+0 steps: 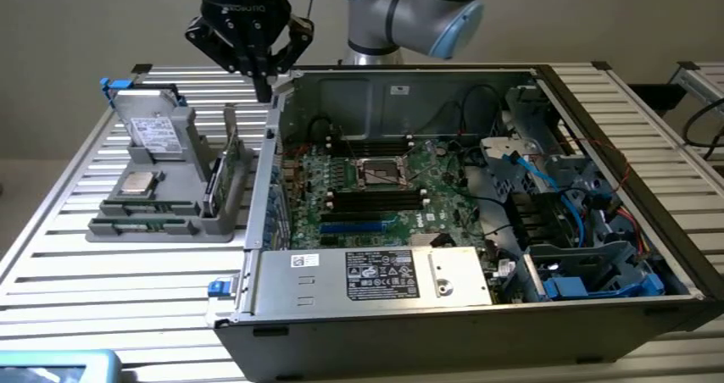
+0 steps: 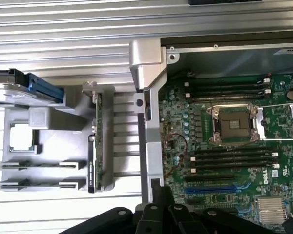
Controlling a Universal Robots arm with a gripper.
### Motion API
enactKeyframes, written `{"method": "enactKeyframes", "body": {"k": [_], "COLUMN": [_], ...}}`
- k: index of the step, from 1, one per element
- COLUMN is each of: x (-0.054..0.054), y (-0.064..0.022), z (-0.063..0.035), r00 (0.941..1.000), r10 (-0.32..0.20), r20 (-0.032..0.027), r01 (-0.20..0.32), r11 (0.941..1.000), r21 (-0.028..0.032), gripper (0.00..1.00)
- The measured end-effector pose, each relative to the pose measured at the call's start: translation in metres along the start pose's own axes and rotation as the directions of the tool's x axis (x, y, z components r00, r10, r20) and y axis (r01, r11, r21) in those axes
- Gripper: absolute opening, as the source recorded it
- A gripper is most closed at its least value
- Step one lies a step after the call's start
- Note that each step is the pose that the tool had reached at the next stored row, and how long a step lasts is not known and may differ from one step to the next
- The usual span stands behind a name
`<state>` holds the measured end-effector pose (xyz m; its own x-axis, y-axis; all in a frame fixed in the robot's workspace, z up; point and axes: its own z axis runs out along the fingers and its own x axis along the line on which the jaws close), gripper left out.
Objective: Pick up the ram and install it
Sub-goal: 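Reach for the ram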
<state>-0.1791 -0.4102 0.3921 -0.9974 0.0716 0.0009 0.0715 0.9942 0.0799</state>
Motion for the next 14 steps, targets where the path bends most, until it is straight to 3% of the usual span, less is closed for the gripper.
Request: {"method": "enactKeyframes", "body": {"k": [14], "x": [0.054], "y": [-0.0092], "z": [0.0028], "r00": [1.0000], "r10": [0.000], "r20": [-0.0044], "r01": [0.000], "r11": [1.0000], "r21": [-0.0001], "gripper": [0.11]}}
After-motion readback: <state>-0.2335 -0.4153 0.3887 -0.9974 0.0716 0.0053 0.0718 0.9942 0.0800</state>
